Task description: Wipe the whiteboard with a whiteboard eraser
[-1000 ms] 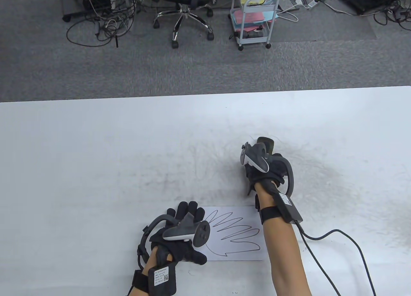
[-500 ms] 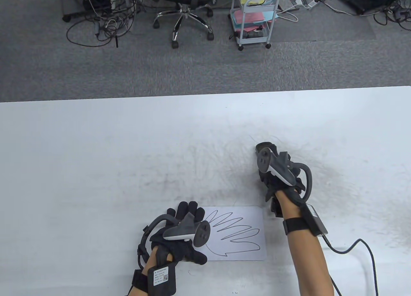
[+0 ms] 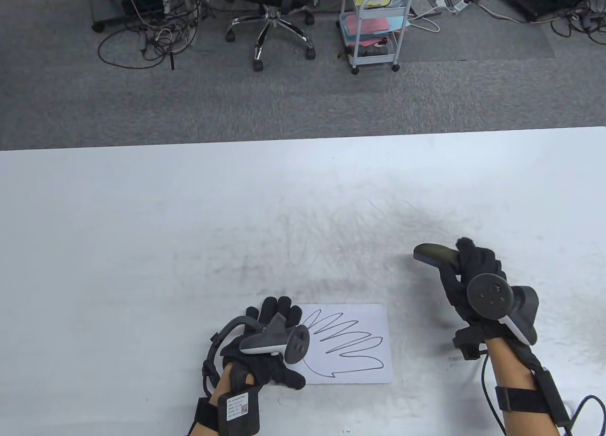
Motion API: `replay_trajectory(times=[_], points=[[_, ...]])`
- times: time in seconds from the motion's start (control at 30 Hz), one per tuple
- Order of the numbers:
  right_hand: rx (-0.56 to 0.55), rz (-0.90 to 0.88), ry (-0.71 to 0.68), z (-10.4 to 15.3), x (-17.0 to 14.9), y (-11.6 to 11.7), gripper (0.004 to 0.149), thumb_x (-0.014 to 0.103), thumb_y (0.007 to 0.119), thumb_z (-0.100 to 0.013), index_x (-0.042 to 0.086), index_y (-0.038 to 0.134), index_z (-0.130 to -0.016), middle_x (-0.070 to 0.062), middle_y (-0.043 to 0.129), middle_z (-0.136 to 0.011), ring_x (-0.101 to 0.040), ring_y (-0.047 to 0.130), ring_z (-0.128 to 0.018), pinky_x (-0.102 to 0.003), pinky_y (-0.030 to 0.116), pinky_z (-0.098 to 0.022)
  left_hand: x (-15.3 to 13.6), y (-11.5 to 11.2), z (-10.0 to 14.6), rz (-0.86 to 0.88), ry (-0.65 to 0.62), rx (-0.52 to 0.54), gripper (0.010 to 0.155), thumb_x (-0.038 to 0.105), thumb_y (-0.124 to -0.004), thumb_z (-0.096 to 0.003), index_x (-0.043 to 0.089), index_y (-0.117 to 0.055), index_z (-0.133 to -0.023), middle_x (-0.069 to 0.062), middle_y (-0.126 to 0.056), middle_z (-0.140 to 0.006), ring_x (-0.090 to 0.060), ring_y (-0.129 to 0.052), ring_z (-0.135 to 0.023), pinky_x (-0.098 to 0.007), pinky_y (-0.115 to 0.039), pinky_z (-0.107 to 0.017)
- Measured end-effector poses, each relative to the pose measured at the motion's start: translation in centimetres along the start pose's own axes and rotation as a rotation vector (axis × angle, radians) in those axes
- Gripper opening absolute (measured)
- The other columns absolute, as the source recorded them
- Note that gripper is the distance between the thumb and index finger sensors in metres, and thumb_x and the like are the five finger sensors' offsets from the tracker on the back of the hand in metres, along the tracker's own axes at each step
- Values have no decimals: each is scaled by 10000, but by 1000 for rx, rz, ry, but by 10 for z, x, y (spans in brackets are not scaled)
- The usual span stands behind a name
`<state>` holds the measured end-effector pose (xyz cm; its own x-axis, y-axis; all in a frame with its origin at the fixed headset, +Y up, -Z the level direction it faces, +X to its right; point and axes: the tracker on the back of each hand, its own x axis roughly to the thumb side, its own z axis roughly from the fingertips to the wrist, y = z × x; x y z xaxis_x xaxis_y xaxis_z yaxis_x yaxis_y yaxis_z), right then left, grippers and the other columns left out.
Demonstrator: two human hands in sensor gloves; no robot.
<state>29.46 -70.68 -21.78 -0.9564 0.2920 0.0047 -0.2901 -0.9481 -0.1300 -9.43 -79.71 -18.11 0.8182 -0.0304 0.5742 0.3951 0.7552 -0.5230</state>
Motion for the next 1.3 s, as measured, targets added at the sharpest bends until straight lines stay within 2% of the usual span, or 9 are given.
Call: replay_trajectory(times=[0.1,0.2,0.33,0.5,0.6,0.7,0.77,1.03,1.3], points=[[-137,-85,36,6,-5,-14,986,616,780,-574,-104,333,-1079,-294,755,-1019,-332,933,-768,-609,812,-640,0,0,0,2,-1,0,1276,807,-568,-256,80,95,-1068,-266,138,-1102,-548,4,-1020,-694,-234,-741],[-206,-171,35,9,-6,-25,905,595,895,-508,-29,534,-1055,-281,822,-990,-338,987,-749,-601,849,-626,0,0,0,2,-1,0,1276,808,-567,-257,81,97,-1068,-265,139,-1102,-547,7,-1019,-694,-233,-741],[-248,-183,-34,14,-5,-31,679,561,764,-612,94,651,-1091,-310,767,-1039,-412,933,-865,-678,765,-679,0,0,0,4,-1,0,1275,808,-567,-257,82,97,-1068,-264,139,-1101,-546,8,-1019,-693,-231,-741],[-90,-184,-128,12,-5,-26,647,435,514,-705,61,334,-1201,-398,500,-1135,-530,835,-946,-713,747,-683,0,-1,0,5,-1,0,1273,808,-567,-258,83,97,-1068,-263,139,-1101,-547,8,-1018,-693,-231,-740],[-32,-177,-139,8,-6,-23,781,428,541,-681,-64,169,-1161,-402,522,-1134,-480,875,-885,-656,792,-657,0,-1,0,5,-2,0,1274,808,-567,-259,82,98,-1068,-263,140,-1101,-546,9,-1019,-694,-231,-740],[-68,-97,-167,9,-4,-23,884,476,705,-621,-125,305,-1132,-315,657,-1129,-446,913,-882,-633,801,-666,0,-1,0,5,-2,0,1273,808,-567,-259,83,97,-1068,-263,140,-1101,-548,8,-1018,-694,-231,-740],[-63,-66,-231,10,2,-21,787,483,745,-595,-41,437,-1095,-273,728,-1120,-430,939,-884,-634,798,-671,0,-1,0,6,-3,0,1274,808,-568,-259,82,97,-1068,-266,141,-1100,-548,9,-1017,-694,-230,-739],[280,139,-620,14,65,23,635,440,788,-577,52,651,-1061,-245,783,-1129,-436,916,-923,-662,722,-729,-1,-1,0,7,-3,-1,1273,809,-567,-261,82,100,-1067,-264,143,-1099,-546,11,-1016,-694,-228,-739],[337,320,-802,11,106,74,623,423,809,-568,70,651,-1057,-216,762,-1148,-419,895,-956,-645,684,-770,-1,-1,0,9,-4,-1,1275,809,-567,-260,83,100,-1067,-263,143,-1099,-545,13,-1016,-694,-226,-738]])
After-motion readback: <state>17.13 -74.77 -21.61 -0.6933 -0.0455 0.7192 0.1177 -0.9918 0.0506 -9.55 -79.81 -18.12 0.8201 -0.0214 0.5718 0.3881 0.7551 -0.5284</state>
